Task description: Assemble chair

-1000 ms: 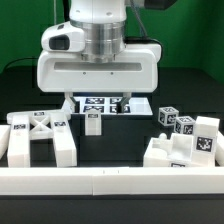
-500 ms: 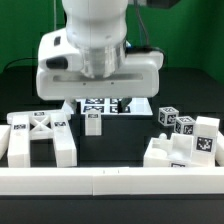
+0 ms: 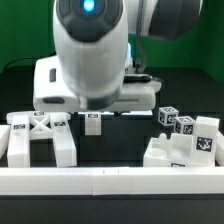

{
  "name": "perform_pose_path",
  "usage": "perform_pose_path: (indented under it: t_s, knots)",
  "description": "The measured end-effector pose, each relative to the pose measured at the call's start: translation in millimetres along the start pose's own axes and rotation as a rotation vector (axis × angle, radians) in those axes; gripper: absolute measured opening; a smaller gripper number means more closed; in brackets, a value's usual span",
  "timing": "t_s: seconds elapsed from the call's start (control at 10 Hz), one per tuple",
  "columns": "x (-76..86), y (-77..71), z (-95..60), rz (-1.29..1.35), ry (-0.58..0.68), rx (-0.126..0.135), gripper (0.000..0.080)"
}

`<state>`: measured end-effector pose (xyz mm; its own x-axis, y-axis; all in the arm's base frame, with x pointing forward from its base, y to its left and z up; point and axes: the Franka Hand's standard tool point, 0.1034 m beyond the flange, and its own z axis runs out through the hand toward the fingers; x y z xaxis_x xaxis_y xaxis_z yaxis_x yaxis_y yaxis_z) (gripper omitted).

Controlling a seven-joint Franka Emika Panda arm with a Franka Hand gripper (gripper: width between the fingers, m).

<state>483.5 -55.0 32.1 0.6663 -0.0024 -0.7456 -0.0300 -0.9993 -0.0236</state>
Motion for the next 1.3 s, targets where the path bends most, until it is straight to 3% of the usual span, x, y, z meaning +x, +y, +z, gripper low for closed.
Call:
perform_pose_path:
  t_s: [0.2,0.9,1.0,1.1,1.2,1.3]
  knots:
    - [11.6,3.0,1.7,0.004,-0.034,-0.015,0.0649]
    - [13.9,-2.7,14.6,0.009,-0.050,-0.015,0.0649]
    - [13.9,-2.8,14.6,0.009,-0.050,-0.016,0.0562]
    - [13.9,-2.1,14.7,0.009,-0.050,-0.015,0.0425]
    - [13.9,-1.8,14.7,0.009,-0.050,-0.014,0.0425]
    - [13.9,-1.7,14.7,0.010,-0.050,-0.014,0.0285]
